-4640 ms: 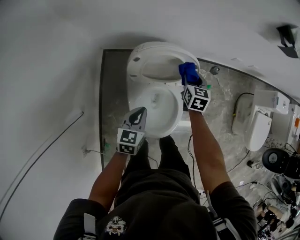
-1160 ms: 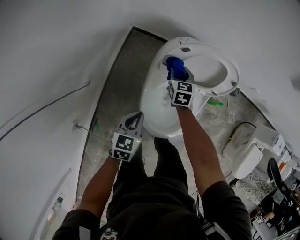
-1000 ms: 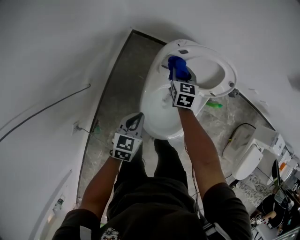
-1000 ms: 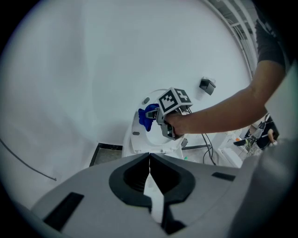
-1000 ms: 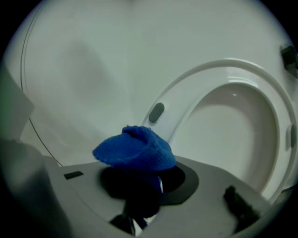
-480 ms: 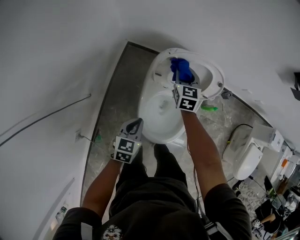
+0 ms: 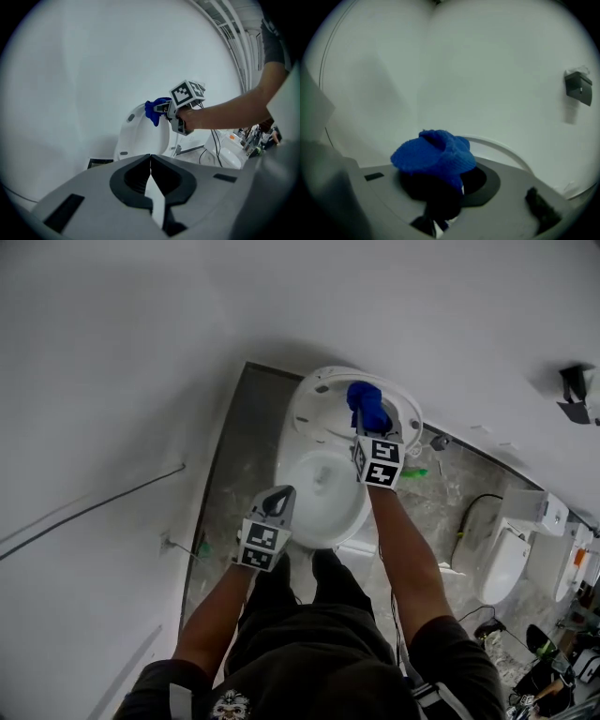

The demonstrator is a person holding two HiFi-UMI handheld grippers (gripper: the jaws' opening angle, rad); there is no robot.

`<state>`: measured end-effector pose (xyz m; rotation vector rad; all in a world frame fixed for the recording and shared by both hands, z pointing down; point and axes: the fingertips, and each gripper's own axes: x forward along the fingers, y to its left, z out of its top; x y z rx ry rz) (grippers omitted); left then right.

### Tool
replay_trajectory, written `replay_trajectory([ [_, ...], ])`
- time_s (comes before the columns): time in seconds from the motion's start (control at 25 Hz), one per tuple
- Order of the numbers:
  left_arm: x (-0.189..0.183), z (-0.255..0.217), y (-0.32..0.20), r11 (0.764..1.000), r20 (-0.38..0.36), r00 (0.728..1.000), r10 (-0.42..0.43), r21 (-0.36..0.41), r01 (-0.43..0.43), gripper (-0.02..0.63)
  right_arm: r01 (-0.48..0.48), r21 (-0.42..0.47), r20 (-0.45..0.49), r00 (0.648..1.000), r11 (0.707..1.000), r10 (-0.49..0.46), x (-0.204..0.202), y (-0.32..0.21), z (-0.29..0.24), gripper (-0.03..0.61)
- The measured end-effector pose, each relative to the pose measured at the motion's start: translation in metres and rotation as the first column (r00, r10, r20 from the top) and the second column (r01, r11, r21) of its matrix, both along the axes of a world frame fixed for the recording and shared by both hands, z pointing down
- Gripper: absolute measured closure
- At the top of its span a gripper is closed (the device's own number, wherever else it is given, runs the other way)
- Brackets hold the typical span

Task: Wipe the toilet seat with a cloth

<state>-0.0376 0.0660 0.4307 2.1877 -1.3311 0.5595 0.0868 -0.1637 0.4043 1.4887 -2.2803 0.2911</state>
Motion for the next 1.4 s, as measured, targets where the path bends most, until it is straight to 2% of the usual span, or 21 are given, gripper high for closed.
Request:
replay_trajectory([
  [0.16, 0.003, -0.017, -0.036, 0.999, -0.011, 1.000, 0.004, 0.049, -0.004, 0.603, -0.007, 0.023, 0.097, 0.995, 1.000, 0.005, 0.006, 0.026, -0.030, 0.480],
  [0.28, 0.007, -0.034, -0.079, 0.992, 0.001, 1.000, 0.030, 0.120, -0.030, 0.603, 0.003, 0.012, 0.143, 0.990, 1.000, -0.005, 0.014, 0.062, -0.042, 0.480],
  [0.36, 0.014, -0.047, -0.109, 0.980, 0.057, 0.996, 0.071, 0.180, -0.081, 0.603, -0.001, -0.021, 0.169, 0.986, 1.000, 0.005, 0.025, 0.092, -0.041, 0.480],
  [0.44, 0.021, -0.057, -0.135, 0.958, 0.166, 0.977, 0.132, 0.230, -0.169, 0.603, -0.014, -0.072, 0.194, 0.981, 0.997, 0.028, 0.038, 0.124, -0.033, 0.480],
  [0.52, 0.031, -0.062, -0.157, 0.920, 0.322, 0.926, 0.199, 0.264, -0.290, 0.601, -0.034, -0.120, 0.204, 0.977, 0.992, 0.058, 0.053, 0.150, -0.020, 0.480],
  [0.64, 0.052, -0.059, -0.186, 0.846, 0.544, 0.793, 0.275, 0.255, -0.468, 0.575, -0.062, -0.173, 0.198, 0.975, 0.983, 0.096, 0.075, 0.179, -0.005, 0.480],
  [0.72, 0.065, -0.053, -0.202, 0.812, 0.623, 0.717, 0.312, 0.217, -0.542, 0.474, -0.076, -0.192, 0.198, 0.974, 0.978, 0.114, 0.085, 0.192, 0.001, 0.480],
  [0.8, 0.074, -0.043, -0.218, 0.787, 0.673, 0.652, 0.350, 0.166, -0.594, 0.404, -0.093, -0.201, 0.202, 0.970, 0.975, 0.134, 0.092, 0.200, 0.005, 0.480],
  [0.96, 0.088, -0.023, -0.243, 0.727, 0.799, 0.473, 0.370, 0.068, -0.683, 0.380, -0.128, -0.203, 0.212, 0.962, 0.971, 0.172, 0.101, 0.210, 0.005, 0.480],
  [1.0, 0.090, -0.020, -0.247, 0.721, 0.819, 0.443, 0.365, 0.053, -0.691, 0.380, -0.131, -0.201, 0.212, 0.962, 0.971, 0.174, 0.103, 0.212, 0.005, 0.480],
  [1.04, 0.092, -0.018, -0.251, 0.720, 0.828, 0.427, 0.363, 0.042, -0.693, 0.378, -0.130, -0.200, 0.212, 0.962, 0.971, 0.172, 0.105, 0.214, 0.005, 0.480],
  [1.16, 0.099, -0.012, -0.252, 0.723, 0.833, 0.410, 0.372, 0.018, -0.691, 0.376, -0.111, -0.200, 0.200, 0.968, 0.974, 0.151, 0.110, 0.219, 0.007, 0.480],
  [1.32, 0.102, -0.014, -0.249, 0.731, 0.824, 0.426, 0.373, 0.021, -0.682, 0.374, -0.097, -0.190, 0.184, 0.974, 0.977, 0.132, 0.117, 0.218, 0.009, 0.480],
  [1.4, 0.102, -0.016, -0.241, 0.727, 0.812, 0.426, 0.400, 0.002, -0.687, 0.374, -0.101, -0.189, 0.187, 0.973, 0.977, 0.137, 0.120, 0.218, 0.010, 0.480],
])
